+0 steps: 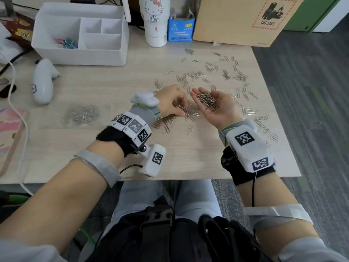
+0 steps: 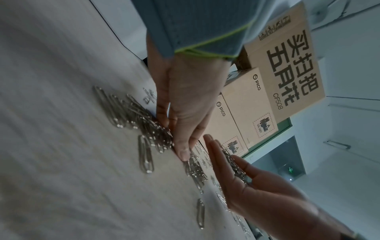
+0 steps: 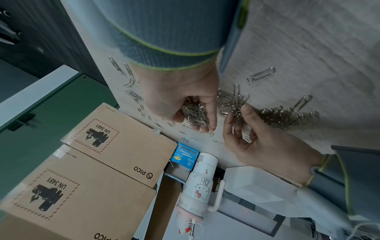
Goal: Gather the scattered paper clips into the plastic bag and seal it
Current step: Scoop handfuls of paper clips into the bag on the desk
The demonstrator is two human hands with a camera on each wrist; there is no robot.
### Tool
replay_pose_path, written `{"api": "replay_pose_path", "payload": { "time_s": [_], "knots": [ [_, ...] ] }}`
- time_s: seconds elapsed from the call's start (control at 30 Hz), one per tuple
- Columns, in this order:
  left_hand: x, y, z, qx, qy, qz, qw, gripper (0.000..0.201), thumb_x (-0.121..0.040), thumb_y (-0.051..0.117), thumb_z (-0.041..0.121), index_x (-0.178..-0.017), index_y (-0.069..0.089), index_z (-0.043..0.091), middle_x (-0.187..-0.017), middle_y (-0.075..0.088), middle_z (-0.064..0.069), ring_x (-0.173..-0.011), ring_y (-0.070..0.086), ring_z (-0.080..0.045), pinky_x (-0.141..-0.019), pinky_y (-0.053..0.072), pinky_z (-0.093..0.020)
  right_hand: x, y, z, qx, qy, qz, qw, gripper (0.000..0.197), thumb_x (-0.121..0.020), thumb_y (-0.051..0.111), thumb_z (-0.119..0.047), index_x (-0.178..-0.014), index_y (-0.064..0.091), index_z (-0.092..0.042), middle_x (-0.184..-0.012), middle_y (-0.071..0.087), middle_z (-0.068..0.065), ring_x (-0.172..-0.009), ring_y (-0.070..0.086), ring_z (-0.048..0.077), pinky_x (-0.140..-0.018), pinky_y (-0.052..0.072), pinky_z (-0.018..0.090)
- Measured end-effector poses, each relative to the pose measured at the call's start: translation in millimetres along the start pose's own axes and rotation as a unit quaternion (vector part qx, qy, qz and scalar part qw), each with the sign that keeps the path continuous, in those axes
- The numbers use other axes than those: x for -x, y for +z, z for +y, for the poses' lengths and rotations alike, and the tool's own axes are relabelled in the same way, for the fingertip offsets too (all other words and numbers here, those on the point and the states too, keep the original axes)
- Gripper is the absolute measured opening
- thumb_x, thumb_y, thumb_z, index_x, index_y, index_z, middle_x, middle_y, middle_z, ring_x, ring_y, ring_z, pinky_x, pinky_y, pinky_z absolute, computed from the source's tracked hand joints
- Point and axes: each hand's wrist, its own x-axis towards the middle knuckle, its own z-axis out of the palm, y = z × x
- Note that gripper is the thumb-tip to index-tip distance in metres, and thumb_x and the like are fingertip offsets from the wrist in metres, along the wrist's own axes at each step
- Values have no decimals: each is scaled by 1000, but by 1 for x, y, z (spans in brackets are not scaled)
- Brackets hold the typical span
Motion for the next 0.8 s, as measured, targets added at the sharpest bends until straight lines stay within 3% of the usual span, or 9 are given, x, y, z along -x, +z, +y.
{"api": "replay_pose_path", "payload": {
  "time_s": [0.07, 0.2, 0.3, 0.4, 0.47, 0.53, 0.6, 0.7, 0.8],
  "knots": [
    [-1, 0, -1, -17, 4, 8, 1000, 25, -71, 76, 20, -93, 69, 11, -94, 46, 1, -87, 46, -16, -80, 39, -31, 1, -2, 0, -7, -3, 4, 1000, 33, -97, 31, -10, -99, 55, 12, -98, 62, 29, -96, 60, 41, -96, 50, 42],
    [0, 0, -5, -6, 16, 25, 1000, 21, -72, 74, 17, -90, 69, 9, -92, 56, -4, -88, 50, -17, -79, 39, -29, 0, -5, 2, 2, -7, 18, 1000, 31, -96, 34, -10, -97, 57, 11, -96, 64, 28, -94, 62, 40, -82, 54, 44],
    [1, -4, -8, 28, 16, 43, 999, 20, -72, 75, 15, -89, 70, 7, -92, 62, -5, -87, 54, -16, -77, 40, -24, 0, -6, 6, 17, -11, 26, 999, 30, -95, 37, -10, -95, 59, 10, -92, 67, 27, -93, 63, 39, -82, 54, 44],
    [3, -7, -10, 88, -8, 65, 994, 18, -70, 76, 13, -86, 71, 6, -84, 65, -5, -73, 59, -10, -67, 44, -16, -1, -4, 9, 24, -11, 30, 999, 30, -95, 36, -10, -93, 58, 10, -96, 64, 26, -95, 62, 39, -81, 54, 44],
    [4, -12, -9, 143, -14, 80, 986, 14, -69, 77, 11, -82, 72, 9, -73, 67, -3, -57, 58, 1, -60, 45, -7, -2, 0, 13, 32, -7, 29, 999, 30, -95, 35, -10, -92, 58, 10, -96, 63, 26, -94, 62, 38, -80, 54, 43],
    [5, -18, -5, 183, -1, 81, 980, 15, -68, 78, 11, -81, 72, 14, -66, 67, 10, -55, 59, 4, -63, 49, -10, -2, 5, 17, 42, -2, 34, 999, 31, -96, 34, -10, -92, 58, 10, -95, 62, 25, -92, 61, 36, -77, 55, 41],
    [4, -24, 3, 195, 26, 75, 978, 17, -65, 78, 18, -80, 71, 18, -66, 68, 15, -64, 63, -6, -70, 53, -22, -3, 10, 20, 48, 4, 46, 998, 31, -97, 35, -11, -89, 58, 9, -91, 61, 24, -88, 60, 35, -72, 55, 41],
    [0, -27, 17, 177, 50, 69, 980, 19, -63, 73, 24, -80, 71, 17, -80, 71, -7, -73, 65, -20, -76, 52, -31, -3, 18, 27, 32, 29, 37, 998, 30, -97, 36, -12, -87, 57, 7, -83, 64, 25, -85, 59, 35, -70, 55, 44],
    [-6, -28, 20, 138, 51, 70, 987, 18, -66, 76, 17, -82, 72, 11, -88, 70, -12, -64, 59, -1, -74, 51, -25, -5, 26, 33, 43, 44, 19, 998, 40, -97, 34, -9, -75, 64, 6, -67, 69, 20, -79, 62, 29, -64, 57, 41]
  ]
}}
